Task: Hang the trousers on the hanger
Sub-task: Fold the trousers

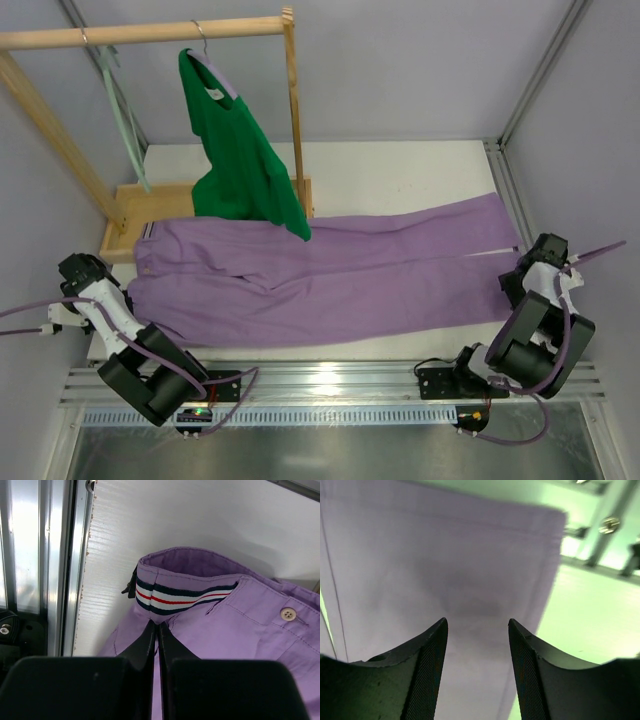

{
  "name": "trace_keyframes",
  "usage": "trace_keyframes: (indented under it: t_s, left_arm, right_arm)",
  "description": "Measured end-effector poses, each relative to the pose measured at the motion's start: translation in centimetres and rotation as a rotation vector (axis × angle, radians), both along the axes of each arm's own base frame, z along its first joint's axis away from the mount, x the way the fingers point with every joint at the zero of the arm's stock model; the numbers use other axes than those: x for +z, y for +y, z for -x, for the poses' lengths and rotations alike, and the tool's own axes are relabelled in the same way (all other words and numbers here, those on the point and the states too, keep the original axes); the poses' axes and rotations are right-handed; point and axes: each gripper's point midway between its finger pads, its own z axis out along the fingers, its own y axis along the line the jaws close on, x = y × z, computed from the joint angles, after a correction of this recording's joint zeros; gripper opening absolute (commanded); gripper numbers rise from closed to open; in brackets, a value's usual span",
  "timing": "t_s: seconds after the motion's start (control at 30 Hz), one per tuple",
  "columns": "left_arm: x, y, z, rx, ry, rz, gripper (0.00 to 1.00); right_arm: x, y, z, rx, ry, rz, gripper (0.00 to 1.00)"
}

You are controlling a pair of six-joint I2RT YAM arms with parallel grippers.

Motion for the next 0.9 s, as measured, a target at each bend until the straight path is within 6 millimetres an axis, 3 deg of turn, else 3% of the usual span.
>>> trace_keyframes:
  t_s: [0.23, 0.43, 0.67, 0.8, 0.83, 0.9]
  left_arm:
    - [0.0, -0.1, -0.2, -0.004, -0.007, 0.005, 0.0]
    - [0.2, 0.0, -0.3, -0.017, -0.007, 0.0, 0.0]
    - [0.3, -0.2, -0.6, -0.026, -0.022, 0.008, 0.01]
    - [0.5, -0.3, -0.9, -0.03, -0.037, 0.012, 0.0]
    - [0.5, -0.3, -1.0, -0.032, -0.042, 0.013, 0.0]
    - [0.7, -0.4, -1.1, -0.034, -0.054, 0.011, 0.0]
  right_arm:
    - [1.9, -2.6, 2.6, -0.108, -0.018, 0.066, 0.55]
    - [-0.2, -3.0, 4.8, -0.173, 0.026, 0.027, 0.55]
    - [-1.1, -3.0, 4.4, -0.175, 0.019, 0.017, 0.48]
    - [-1.2, -3.6, 4.3, -0.184, 0.022, 0.034, 0.37]
    - [-1.2, -3.7, 4.3, -0.185, 0.024, 0.038, 0.26]
    - [-1.3, -4.0, 4.3, -0.191, 0.026, 0.05, 0.14]
